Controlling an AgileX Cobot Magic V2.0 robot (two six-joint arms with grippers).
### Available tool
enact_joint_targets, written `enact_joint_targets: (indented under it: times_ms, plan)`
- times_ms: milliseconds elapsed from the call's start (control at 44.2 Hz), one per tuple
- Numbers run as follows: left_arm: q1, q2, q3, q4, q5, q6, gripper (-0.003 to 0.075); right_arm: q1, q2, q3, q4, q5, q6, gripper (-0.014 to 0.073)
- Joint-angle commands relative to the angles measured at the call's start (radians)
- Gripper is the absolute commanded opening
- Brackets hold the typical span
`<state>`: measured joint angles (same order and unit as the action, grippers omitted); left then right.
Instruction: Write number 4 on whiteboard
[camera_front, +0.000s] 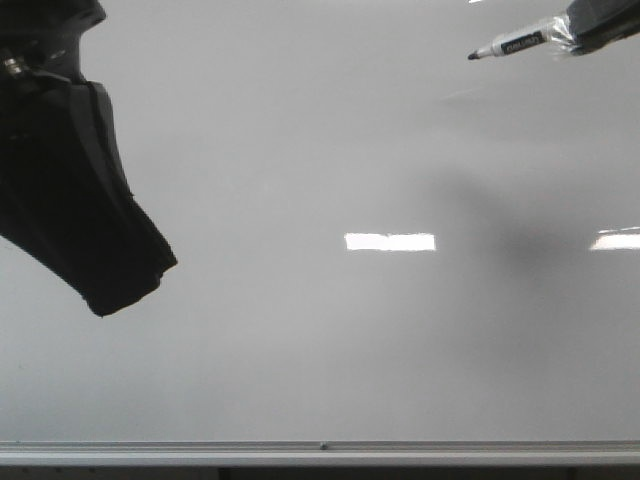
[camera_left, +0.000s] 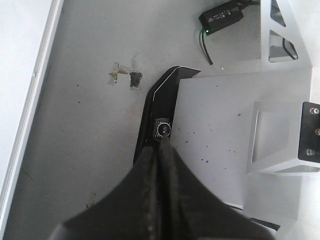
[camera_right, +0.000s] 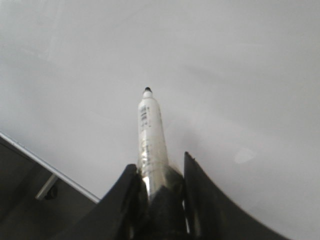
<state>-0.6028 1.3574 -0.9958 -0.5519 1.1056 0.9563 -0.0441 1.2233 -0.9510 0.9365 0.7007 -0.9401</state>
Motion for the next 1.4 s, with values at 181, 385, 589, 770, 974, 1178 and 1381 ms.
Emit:
enact_joint_targets:
  times_ms: [181,385,589,770,974,1178,1381]
  plan:
    - [-0.006,-0.029,-0.03,-0.045,-0.007,-0.004,-0.002,-0.006,0.129,-0.178,0.05,-0.027,0.024,-0.011]
    - [-0.006,-0.029,-0.03,-0.045,-0.007,-0.004,-0.002,-0.006,0.18,-0.194,0.054,-0.04,0.024,-0.011]
    - [-0.006,-0.029,-0.03,-0.045,-0.007,-0.004,-0.002,-0.006,0.211,-0.194,0.054,-0.041,0.024,-0.011]
    - [-0.006,-0.029,-0.03,-0.045,-0.007,-0.004,-0.002,-0.006,0.242,-0.191,0.053,-0.037,0.024,-0.011]
    - [-0.006,-0.029,-0.03,-0.045,-0.007,-0.004,-0.002,-0.006,0.251,-0.187,0.042,-0.01,0.024,-0.011]
    - [-0.006,-0.029,-0.03,-0.045,-0.009,-0.004,-0.002,0.001,0.251,-0.141,0.032,0.0,0.024,-0.011]
    - [-0.006,-0.029,-0.03,-0.045,-0.009,-0.004,-0.002,0.059,0.253,-0.075,0.016,-0.052,0.023,-0.011]
